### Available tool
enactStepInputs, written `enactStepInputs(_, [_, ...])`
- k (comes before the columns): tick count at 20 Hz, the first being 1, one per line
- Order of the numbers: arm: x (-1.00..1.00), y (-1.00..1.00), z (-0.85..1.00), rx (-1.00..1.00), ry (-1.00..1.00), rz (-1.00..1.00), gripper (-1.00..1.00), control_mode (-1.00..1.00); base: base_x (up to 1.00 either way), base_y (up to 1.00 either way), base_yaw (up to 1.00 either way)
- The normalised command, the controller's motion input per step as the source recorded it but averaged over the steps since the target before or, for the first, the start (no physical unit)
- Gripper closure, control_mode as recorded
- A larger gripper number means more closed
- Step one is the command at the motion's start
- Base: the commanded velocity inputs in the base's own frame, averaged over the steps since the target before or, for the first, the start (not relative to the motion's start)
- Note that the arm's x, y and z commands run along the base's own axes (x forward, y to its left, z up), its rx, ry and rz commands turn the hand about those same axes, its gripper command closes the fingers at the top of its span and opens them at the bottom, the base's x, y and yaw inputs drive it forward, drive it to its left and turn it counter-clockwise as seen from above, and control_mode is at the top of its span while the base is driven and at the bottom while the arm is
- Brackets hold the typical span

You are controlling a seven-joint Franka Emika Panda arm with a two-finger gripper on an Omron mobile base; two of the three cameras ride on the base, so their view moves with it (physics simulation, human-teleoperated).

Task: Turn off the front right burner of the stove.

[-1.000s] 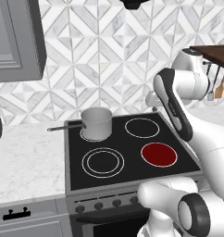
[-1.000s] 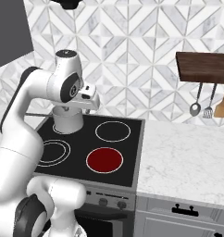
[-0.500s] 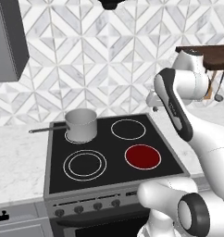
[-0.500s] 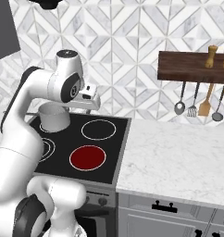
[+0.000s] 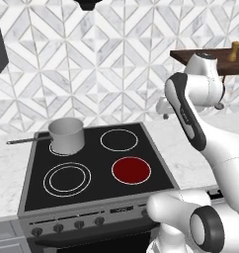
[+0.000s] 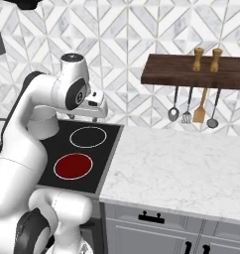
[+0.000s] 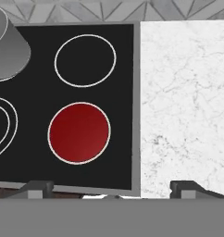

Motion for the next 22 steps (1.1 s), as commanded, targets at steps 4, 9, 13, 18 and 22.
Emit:
enactStepInputs(4, [0.0, 0.0, 0.0, 0.0, 0.0, 0.0, -1.0, 1.0, 0.0, -0.15, 0.0])
enactStepInputs(9, [0.0, 0.0, 0.0, 0.0, 0.0, 0.0, -1.0, -1.0, 0.0, 0.0, 0.0])
enactStepInputs(13, [-0.12, 0.21, -0.01, -0.08, -0.04, 0.03, -1.0, -1.0, 0.0, 0.0, 0.0])
enactStepInputs(18, [-0.42, 0.96, -0.32, -0.32, -0.16, 0.13, -1.0, -1.0, 0.0, 0.0, 0.0])
enactStepInputs(22, [-0.42, 1.0, -0.5, -0.25, -0.03, 0.15, -1.0, -1.0, 0.0, 0.0, 0.0])
